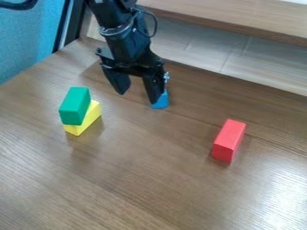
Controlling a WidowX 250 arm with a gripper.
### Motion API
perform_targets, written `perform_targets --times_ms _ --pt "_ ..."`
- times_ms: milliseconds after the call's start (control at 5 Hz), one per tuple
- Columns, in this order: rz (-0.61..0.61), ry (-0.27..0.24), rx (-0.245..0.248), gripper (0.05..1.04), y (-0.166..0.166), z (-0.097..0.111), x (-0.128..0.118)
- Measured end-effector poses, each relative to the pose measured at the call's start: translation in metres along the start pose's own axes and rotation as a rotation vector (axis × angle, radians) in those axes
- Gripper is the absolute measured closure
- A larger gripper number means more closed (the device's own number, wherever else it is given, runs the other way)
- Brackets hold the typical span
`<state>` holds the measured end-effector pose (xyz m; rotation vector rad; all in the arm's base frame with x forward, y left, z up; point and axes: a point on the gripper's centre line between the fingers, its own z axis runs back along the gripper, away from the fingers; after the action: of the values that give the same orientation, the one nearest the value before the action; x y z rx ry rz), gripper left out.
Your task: Move the green rectangular block to the center of the table
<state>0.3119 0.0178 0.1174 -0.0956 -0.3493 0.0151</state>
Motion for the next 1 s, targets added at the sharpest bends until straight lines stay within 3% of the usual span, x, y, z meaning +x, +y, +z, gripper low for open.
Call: perform_targets --times_ms 200,600,800,1000 --pt "0.006 0.029 -0.004 0.083 0.0 -0.007 -0.004" --pt "0.046 0.03 0.024 0.083 0.01 -0.007 -0.005" --pt "0.121 0.024 0.064 0.083 0.024 0.003 -0.009" --pt "0.224 0.007 0.071 0.083 0.051 0.014 -0.02"
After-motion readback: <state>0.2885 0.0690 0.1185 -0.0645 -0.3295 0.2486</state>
